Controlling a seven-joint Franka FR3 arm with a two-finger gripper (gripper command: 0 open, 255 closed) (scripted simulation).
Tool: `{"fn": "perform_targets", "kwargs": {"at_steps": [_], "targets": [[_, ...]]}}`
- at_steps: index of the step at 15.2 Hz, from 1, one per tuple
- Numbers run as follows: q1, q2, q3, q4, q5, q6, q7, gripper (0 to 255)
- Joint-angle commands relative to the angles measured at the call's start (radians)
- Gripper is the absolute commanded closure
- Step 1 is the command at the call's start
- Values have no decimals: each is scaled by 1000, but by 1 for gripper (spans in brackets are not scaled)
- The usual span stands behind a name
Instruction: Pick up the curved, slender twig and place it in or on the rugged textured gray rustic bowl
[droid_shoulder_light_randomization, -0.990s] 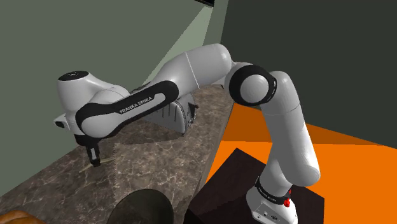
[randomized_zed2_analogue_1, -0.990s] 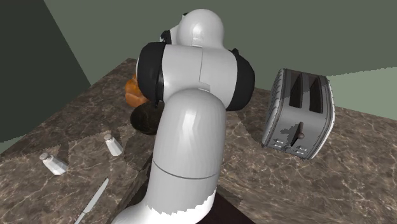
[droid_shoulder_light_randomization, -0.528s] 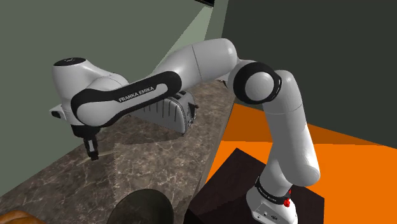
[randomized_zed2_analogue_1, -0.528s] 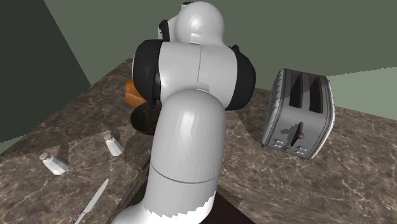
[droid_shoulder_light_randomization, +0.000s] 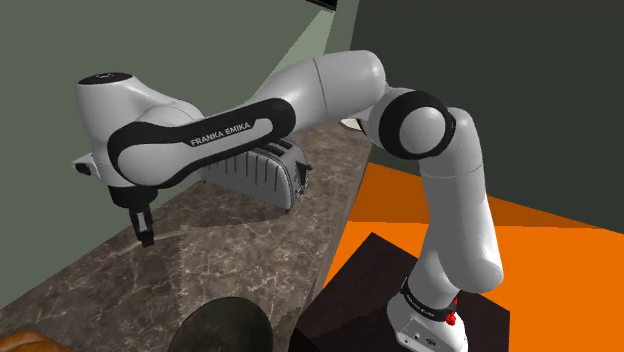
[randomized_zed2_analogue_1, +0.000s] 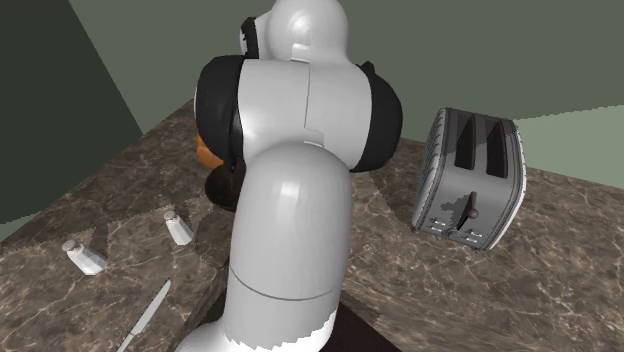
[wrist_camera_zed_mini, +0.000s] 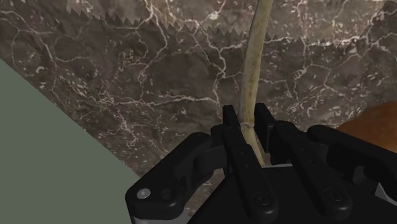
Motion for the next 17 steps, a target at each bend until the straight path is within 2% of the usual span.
{"fn": "perform_targets", "kwargs": {"at_steps": [1, 8, 17], "targets": [[-4, -68, 13, -103, 14, 36, 20, 255], [12, -273, 65, -402, 71, 138, 100, 255], [70, -493, 143, -676, 168, 212, 202, 255]]}}
